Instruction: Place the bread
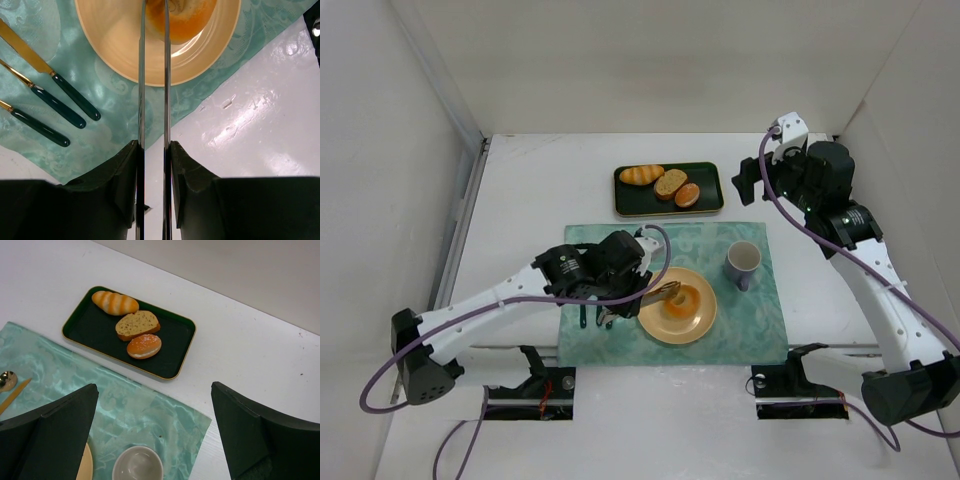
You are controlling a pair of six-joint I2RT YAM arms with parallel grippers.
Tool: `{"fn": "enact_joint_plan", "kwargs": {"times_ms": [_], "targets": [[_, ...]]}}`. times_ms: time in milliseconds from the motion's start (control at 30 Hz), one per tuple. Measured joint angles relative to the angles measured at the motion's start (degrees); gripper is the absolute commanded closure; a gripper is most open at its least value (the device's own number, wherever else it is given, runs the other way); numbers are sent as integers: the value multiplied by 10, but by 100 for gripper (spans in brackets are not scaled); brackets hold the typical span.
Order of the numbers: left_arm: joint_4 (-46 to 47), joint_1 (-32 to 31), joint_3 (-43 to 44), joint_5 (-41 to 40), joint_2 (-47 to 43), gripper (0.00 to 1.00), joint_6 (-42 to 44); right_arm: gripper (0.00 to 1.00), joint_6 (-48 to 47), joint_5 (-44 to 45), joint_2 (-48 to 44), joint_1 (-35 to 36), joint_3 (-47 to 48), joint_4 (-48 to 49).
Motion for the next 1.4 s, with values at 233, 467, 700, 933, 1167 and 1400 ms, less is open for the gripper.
{"fn": "enact_joint_plan", "kwargs": {"times_ms": [233,467,700,933,1167,1400], "targets": [[-4,-12,0,-20,27,68,-11,0,0,0,0,0,0,0],[-7,-13,0,-36,30,61,-19,0,0,0,-7,0,-7,2],[-17,-20,9,-58,27,62,-34,0,0,0,-7,0,-8,2],[-24,-19,76,-63,-21,62,-39,0,0,0,-7,0,-8,2],[-46,-18,125,-176,-39,64,-69,0,0,0,-7,0,-8,2],[2,102,112,-317,-18,63,-53,0,0,0,-7,0,-8,2]]}}
